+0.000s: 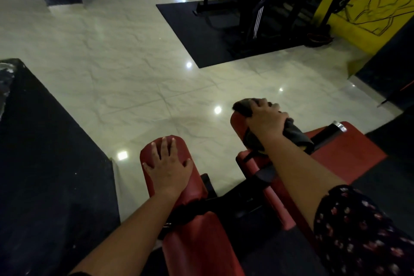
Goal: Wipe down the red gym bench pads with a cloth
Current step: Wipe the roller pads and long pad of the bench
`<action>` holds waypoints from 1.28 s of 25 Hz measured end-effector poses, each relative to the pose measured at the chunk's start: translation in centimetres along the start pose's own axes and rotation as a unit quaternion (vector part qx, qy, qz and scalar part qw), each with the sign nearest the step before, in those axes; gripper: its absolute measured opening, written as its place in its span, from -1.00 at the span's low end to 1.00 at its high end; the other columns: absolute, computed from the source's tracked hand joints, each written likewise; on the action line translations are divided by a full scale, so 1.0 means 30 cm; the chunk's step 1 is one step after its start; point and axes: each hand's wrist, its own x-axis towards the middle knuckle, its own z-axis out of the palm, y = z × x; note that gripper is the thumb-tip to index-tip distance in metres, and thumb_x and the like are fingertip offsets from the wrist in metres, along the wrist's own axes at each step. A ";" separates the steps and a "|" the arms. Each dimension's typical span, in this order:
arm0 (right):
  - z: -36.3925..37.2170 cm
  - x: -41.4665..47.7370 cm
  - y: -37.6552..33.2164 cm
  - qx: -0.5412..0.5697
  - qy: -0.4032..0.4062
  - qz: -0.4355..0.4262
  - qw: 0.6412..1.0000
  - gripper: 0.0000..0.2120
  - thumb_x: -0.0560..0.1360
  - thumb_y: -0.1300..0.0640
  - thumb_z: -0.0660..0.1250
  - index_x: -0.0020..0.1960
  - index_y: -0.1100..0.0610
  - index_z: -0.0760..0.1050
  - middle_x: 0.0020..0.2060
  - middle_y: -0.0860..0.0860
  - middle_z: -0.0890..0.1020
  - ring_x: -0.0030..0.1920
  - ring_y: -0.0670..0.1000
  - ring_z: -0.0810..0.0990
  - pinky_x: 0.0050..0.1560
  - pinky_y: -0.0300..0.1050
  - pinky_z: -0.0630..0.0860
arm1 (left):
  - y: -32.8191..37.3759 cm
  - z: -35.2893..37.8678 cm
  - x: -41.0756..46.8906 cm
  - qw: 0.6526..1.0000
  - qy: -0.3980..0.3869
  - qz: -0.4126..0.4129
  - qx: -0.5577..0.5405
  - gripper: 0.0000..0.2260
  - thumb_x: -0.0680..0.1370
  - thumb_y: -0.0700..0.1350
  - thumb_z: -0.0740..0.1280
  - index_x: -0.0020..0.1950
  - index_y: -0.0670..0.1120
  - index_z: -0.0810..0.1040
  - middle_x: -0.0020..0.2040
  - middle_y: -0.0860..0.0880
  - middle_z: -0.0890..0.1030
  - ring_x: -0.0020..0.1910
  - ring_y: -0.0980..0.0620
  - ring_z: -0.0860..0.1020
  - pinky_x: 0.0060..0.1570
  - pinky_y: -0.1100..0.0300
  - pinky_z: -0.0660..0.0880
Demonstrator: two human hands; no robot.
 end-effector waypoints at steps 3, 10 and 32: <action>-0.035 0.045 0.190 0.169 -0.086 0.132 0.973 -0.48 0.51 -0.18 0.19 0.43 -0.08 0.30 0.23 0.07 0.38 0.20 0.24 0.43 0.17 0.25 0.41 | 0.002 0.003 -0.004 1.000 0.002 0.005 -0.008 -0.30 0.57 0.22 0.14 0.61 0.03 -0.07 0.61 -0.01 -0.09 0.57 -0.12 -0.20 0.43 -0.35 0.01; 0.012 -0.012 0.172 0.081 0.045 0.028 0.995 -0.57 0.55 -0.05 0.17 0.37 0.07 0.25 0.24 0.16 0.37 0.11 0.29 0.46 0.03 0.21 0.45 | 0.003 -0.008 -0.011 0.999 0.019 0.031 -0.013 -0.35 0.57 0.17 0.18 0.59 0.04 0.03 0.59 -0.01 0.04 0.57 -0.12 -0.13 0.46 -0.34 -0.05; 0.057 0.089 -0.151 -0.369 0.025 -0.317 0.873 -0.57 0.60 -0.05 0.09 0.41 0.05 0.39 0.35 0.12 0.34 0.31 0.35 0.32 0.22 0.41 0.32 | 0.143 0.017 -0.091 0.993 -0.015 0.029 0.116 -0.55 0.58 0.12 0.10 0.46 0.08 0.35 0.59 0.04 0.09 0.57 -0.10 -0.11 0.43 -0.37 -0.06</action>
